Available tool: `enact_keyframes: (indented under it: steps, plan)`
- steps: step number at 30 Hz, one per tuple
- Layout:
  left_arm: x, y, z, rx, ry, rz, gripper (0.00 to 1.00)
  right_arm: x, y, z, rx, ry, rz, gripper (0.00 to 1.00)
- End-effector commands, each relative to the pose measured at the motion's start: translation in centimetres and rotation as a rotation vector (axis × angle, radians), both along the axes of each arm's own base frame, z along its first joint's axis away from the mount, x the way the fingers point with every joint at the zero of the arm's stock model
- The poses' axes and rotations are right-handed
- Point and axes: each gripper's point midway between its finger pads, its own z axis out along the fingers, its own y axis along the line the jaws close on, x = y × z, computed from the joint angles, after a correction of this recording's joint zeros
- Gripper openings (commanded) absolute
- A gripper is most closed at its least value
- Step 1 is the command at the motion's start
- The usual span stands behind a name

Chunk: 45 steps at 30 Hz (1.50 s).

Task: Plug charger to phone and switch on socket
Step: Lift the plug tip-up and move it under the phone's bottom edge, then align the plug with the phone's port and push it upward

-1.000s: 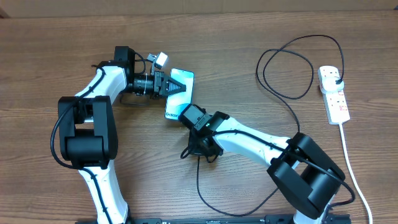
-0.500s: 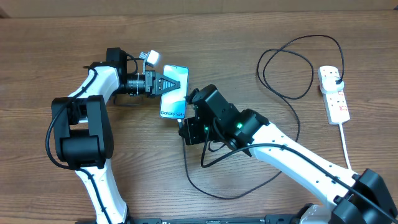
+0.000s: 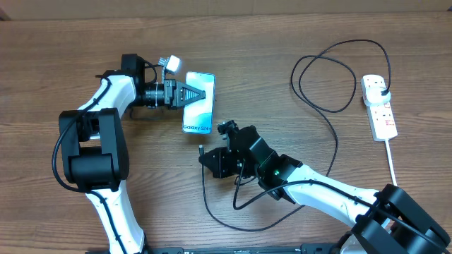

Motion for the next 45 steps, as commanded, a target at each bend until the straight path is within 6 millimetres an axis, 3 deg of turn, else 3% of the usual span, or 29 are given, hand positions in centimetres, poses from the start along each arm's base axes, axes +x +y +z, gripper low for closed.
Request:
enact_keyframes:
  steps: [1, 7, 21, 45]
  plan:
    - [0.1, 0.2, 0.8, -0.068, -0.014, 0.002, 0.04, 1.1, -0.3, 0.1, 0.019, 0.043, -0.102, 0.04]
    - [0.0, 0.0, 0.8, -0.072, 0.091, 0.006, 0.04, 1.6, 0.0, 0.8, 0.028, -0.027, -0.083, 0.04]
    - [-0.6, -1.6, 0.8, -0.066, 0.087, -0.035, 0.04, 1.5, 0.8, 1.8, 0.050, -0.104, -0.036, 0.04]
    - [-0.5, -1.9, 0.7, -0.058, 0.068, -0.040, 0.06, 1.2, 0.6, 1.3, 0.027, -0.089, -0.032, 0.04]
